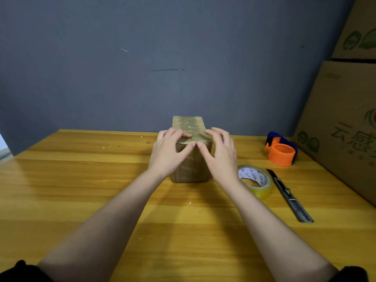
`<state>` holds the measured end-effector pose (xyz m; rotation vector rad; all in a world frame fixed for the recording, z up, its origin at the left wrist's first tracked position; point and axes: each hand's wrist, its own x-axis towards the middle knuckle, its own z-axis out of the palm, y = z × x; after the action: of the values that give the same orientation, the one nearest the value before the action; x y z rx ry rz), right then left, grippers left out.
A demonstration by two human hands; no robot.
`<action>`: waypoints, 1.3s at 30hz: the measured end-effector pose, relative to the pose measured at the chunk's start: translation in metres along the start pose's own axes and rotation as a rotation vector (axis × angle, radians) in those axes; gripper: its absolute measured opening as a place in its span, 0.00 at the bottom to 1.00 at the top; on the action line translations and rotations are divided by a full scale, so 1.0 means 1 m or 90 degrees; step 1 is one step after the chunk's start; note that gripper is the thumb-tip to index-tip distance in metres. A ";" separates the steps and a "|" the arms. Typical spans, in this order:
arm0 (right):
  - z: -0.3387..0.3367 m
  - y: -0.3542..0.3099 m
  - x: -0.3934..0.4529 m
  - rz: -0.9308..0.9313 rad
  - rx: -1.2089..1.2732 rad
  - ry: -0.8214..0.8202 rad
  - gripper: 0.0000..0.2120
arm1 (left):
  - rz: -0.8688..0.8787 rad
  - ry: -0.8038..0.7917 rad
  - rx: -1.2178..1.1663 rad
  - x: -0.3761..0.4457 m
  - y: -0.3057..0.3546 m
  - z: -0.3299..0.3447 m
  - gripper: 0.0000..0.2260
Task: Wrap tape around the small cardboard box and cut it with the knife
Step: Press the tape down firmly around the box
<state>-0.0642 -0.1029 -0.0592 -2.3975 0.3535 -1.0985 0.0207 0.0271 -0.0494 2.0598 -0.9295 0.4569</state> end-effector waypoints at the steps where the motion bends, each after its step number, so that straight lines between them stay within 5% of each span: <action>1: 0.001 0.002 0.002 -0.009 0.013 -0.034 0.18 | -0.003 0.015 -0.006 0.000 0.001 0.003 0.12; 8: 0.012 0.013 0.002 -0.015 0.136 -0.049 0.16 | 0.019 0.044 0.012 -0.001 -0.004 0.009 0.13; 32: -0.001 0.025 0.002 -0.115 -0.011 -0.160 0.34 | 0.128 -0.027 0.183 -0.008 -0.020 0.004 0.33; 39: 0.014 0.005 0.002 -0.019 0.034 -0.036 0.22 | 0.064 -0.031 -0.005 0.000 -0.022 -0.004 0.19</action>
<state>-0.0523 -0.1033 -0.0682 -2.3889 0.2675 -1.0373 0.0372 0.0393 -0.0593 2.0311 -1.0664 0.4560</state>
